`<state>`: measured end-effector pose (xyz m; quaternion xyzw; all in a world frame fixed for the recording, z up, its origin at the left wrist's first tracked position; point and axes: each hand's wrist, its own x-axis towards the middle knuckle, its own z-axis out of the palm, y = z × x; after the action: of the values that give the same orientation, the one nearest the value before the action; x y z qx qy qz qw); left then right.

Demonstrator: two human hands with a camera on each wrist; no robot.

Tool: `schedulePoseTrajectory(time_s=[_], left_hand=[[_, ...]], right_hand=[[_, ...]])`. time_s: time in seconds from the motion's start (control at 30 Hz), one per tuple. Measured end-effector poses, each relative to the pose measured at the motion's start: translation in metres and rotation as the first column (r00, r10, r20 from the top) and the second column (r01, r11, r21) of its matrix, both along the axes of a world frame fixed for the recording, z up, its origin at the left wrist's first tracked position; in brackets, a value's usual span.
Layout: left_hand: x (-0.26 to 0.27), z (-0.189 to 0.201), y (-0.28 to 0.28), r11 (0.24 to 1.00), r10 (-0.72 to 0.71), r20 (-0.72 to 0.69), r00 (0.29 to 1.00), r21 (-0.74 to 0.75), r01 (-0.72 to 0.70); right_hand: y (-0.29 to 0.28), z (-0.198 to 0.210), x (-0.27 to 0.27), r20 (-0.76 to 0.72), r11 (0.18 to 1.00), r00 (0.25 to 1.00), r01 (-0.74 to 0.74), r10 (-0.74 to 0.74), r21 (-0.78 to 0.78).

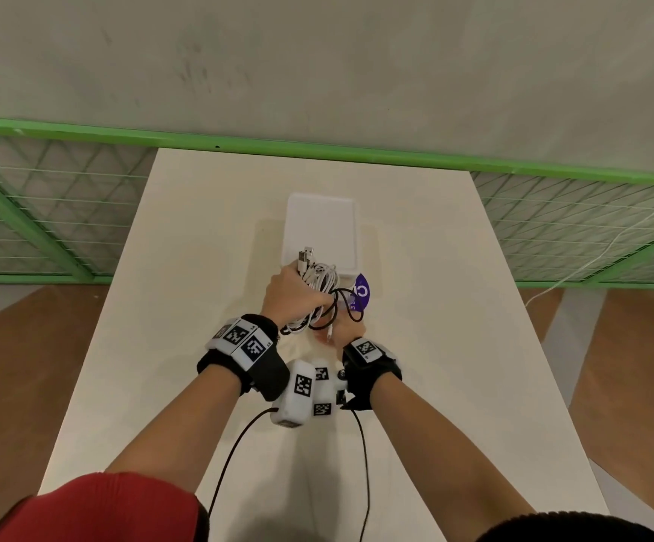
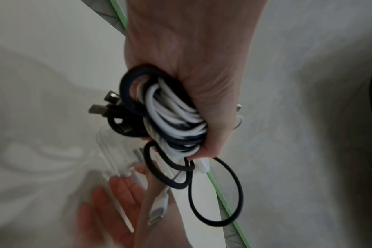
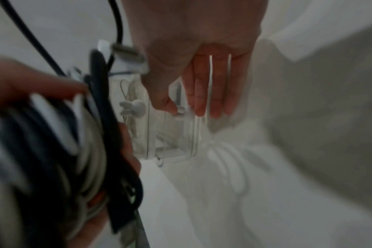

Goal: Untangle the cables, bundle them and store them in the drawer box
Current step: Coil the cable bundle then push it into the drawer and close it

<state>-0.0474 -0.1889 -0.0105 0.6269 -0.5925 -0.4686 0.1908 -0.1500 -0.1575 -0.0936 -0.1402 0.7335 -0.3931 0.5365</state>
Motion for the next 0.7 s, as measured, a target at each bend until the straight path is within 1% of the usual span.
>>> schedulePoseTrajectory(time_s=[0.03,0.07,0.1,0.13,0.17,0.3,0.33,0.4,0.43,0.47,0.5,0.53,0.57,0.6,0.63,0.67,0.7], left_hand=[[-0.001,0.0,0.0,1.0,-0.002,0.003,1.0,-0.003,0.002],[-0.001,-0.001,0.0,1.0,-0.002,0.006,1.0,-0.003,0.002],[-0.002,-0.001,0.0,1.0,-0.002,0.006,1.0,-0.003,0.002],[-0.002,-0.002,0.0,1.0,-0.001,0.007,1.0,-0.002,0.001],[-0.002,-0.002,0.0,1.0,0.001,0.006,1.0,-0.005,-0.001],[-0.003,0.0,0.003,1.0,0.005,-0.013,1.0,-0.014,-0.005],[-0.004,-0.001,0.005,1.0,0.004,-0.013,1.0,-0.016,-0.004],[-0.006,0.0,0.007,1.0,0.007,-0.014,1.0,-0.022,-0.007],[-0.007,0.0,0.008,1.0,0.012,-0.012,1.0,-0.021,-0.012],[-0.007,0.0,0.008,1.0,0.018,-0.012,1.0,-0.02,-0.019],[-0.008,0.0,0.009,1.0,0.023,-0.013,1.0,-0.019,-0.023],[-0.008,0.001,0.009,0.999,0.026,-0.016,1.0,-0.019,-0.026],[-0.008,0.002,0.011,0.999,0.028,-0.017,0.999,-0.022,-0.029],[-0.008,0.003,0.012,0.999,0.032,-0.016,0.999,-0.022,-0.032],[-0.008,0.003,0.012,0.999,0.035,-0.017,0.999,-0.02,-0.035],[-0.008,0.002,0.014,0.999,0.036,-0.017,0.999,-0.016,-0.036],[-0.008,0.002,0.015,0.999,0.037,-0.018,0.999,-0.013,-0.037]], right_hand=[[0.005,0.008,0.001,0.059,0.999,0.998,0.03,-0.031,0.029],[0.013,0.013,0.003,-0.039,0.996,0.996,-0.083,0.084,0.034],[0.024,0.017,0.004,-0.102,0.984,0.98,-0.166,0.172,0.064],[0.035,0.018,0.005,-0.077,0.988,0.989,-0.118,0.126,0.104],[0.047,0.018,0.007,-0.054,0.989,0.993,-0.101,0.107,0.108],[0.089,0.018,0.009,-0.052,0.979,0.986,-0.149,0.158,0.139],[0.095,0.015,0.007,-0.076,0.979,0.983,-0.158,0.169,0.129],[0.098,0.016,0.002,-0.225,0.967,0.945,-0.21,0.239,0.145],[0.098,0.017,-0.001,-0.341,0.959,0.899,-0.236,0.276,0.154],[0.098,0.019,-0.004,-0.472,0.951,0.826,-0.265,0.308,0.156],[0.099,0.021,-0.005,-0.601,0.939,0.725,-0.305,0.337,0.158],[0.098,0.023,-0.005,-0.7,0.921,0.617,-0.356,0.359,0.159],[0.097,0.023,-0.003,-0.766,0.898,0.52,-0.406,0.378,0.168],[0.097,0.023,-0.001,-0.798,0.874,0.45,-0.449,0.401,0.186],[0.097,0.019,0.0,-0.802,0.848,0.417,-0.491,0.428,0.197],[0.099,0.016,0.0,-0.795,0.826,0.406,-0.528,0.451,0.198],[0.103,0.013,0.0,-0.786,0.811,0.411,-0.554,0.463,0.188]])
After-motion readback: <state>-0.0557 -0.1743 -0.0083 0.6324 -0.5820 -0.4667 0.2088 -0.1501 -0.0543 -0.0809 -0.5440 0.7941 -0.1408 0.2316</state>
